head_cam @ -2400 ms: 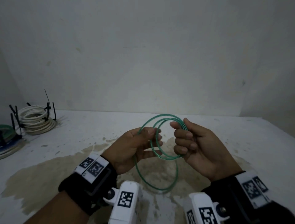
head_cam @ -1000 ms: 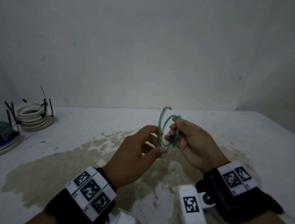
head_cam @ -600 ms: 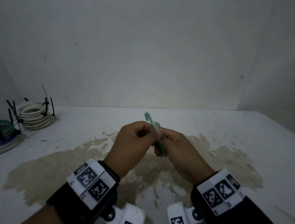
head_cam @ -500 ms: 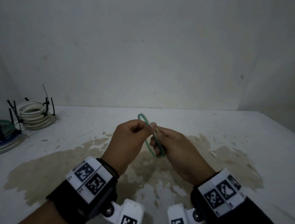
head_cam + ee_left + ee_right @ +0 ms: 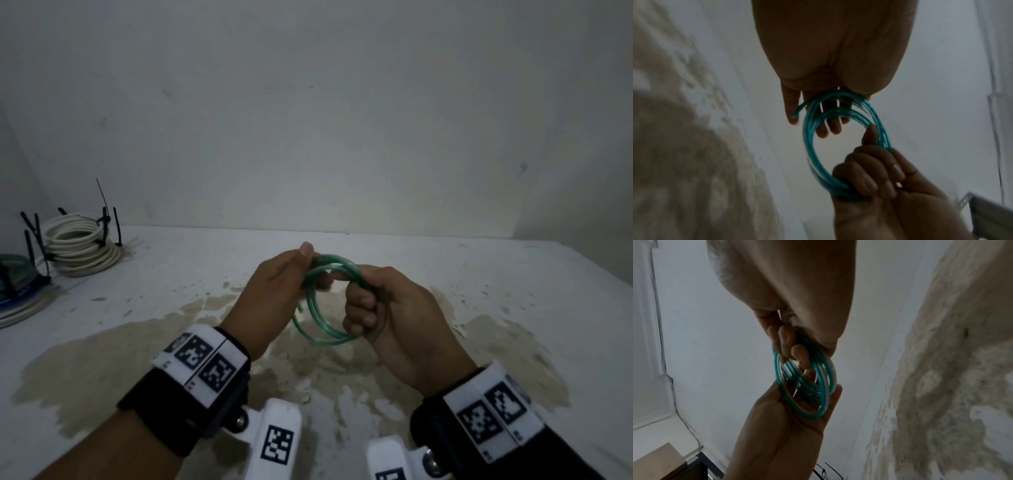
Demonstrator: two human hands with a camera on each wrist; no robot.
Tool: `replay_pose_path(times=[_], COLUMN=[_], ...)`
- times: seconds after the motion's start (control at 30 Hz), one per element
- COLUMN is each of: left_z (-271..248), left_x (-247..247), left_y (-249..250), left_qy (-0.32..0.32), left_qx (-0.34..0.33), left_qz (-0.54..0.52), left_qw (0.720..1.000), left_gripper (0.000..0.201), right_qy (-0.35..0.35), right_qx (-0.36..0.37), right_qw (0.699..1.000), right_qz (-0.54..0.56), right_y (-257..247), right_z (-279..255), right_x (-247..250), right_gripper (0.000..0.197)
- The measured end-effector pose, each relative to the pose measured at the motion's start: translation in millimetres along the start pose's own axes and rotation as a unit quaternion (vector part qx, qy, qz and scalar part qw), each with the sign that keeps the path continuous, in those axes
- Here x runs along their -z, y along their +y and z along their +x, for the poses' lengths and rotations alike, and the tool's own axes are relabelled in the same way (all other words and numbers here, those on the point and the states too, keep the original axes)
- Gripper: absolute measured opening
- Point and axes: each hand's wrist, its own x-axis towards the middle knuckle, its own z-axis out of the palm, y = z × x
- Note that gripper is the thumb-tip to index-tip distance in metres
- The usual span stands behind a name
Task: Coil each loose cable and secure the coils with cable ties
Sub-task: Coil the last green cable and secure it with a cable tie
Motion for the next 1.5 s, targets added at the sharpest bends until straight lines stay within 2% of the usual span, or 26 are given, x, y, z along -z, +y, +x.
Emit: replay_pose_path(times=[0.07,0.17,0.3,0.37,0.4,0.43,0.5,0.57,0.67,0.77,0.9,1.07,1.13,1.23,1.37,1.43,1.5], left_z=[-3,-2,-1,0,1,2,4,4,5,6,6,2,-4,-12,-18,-21,-23], left_x=[-9,-16,-19,-20,-20,-19,-19,-20,-28,-40,-61,-84,-93,-103,-107,-108,-109], left_y=[4,4,5,4,3,1,-1,-2,-1,2,3,0,-4,-9,-17,-21,-26], left_qy=[-0.009,-0.038,-0.042,-0.029,-0.023,-0.02,-0.026,-0.047,-0.077,-0.093,-0.13,-0.182,-0.198,-0.195,-0.183,-0.169,-0.161], left_qx=[0.066,0.091,0.089,0.095,0.093,0.086,0.068,0.052,0.044,0.072,0.104,0.163,0.166,0.151,0.148,0.153,0.156], left_qz=[-0.107,-0.19,-0.21,-0.208,-0.199,-0.181,-0.125,-0.08,-0.065,-0.134,-0.205,-0.301,-0.285,-0.229,-0.198,-0.196,-0.19], left_qw=[0.992,0.977,0.973,0.973,0.975,0.979,0.989,0.994,0.994,0.984,0.964,0.922,0.923,0.941,0.952,0.954,0.956], left_gripper=[0.044,0.047,0.036,0.03,0.029,0.029,0.028,0.029,0.032,0.026,0.027,0.03,0.032,0.029,0.027,0.024,0.027], right_qy=[0.032,0.079,0.109,0.121,0.133,0.152,0.172,0.122,0.059,0.111,0.244,0.283,0.296,0.307,0.265,0.241,0.254], right_qx=[0.018,0.037,0.042,0.029,0.023,0.02,0.037,0.055,0.069,0.112,0.145,0.104,0.088,0.067,-0.007,-0.058,-0.083], right_qw=[0.999,0.995,0.991,0.992,0.99,0.981,0.937,0.9,0.847,0.819,0.824,0.839,0.835,0.824,0.845,0.799,0.72], right_qz=[0.026,0.052,0.069,0.022,-0.035,-0.121,-0.302,-0.415,-0.525,-0.553,-0.491,-0.452,-0.456,-0.472,-0.465,-0.548,-0.64], right_y=[-1,-1,0,0,0,-2,-8,-16,-22,-26,-35,-35,-32,-28,-33,-45,-67], right_z=[1,2,2,2,3,3,2,-1,-7,-10,-16,-36,-43,-52,-70,-82,-96], right_x=[0,2,6,7,9,10,12,12,12,15,31,46,53,59,57,62,73], right_gripper=[0.027,0.028,0.029,0.029,0.027,0.026,0.034,0.038,0.03,0.027,0.026,0.025,0.026,0.028,0.028,0.039,0.046])
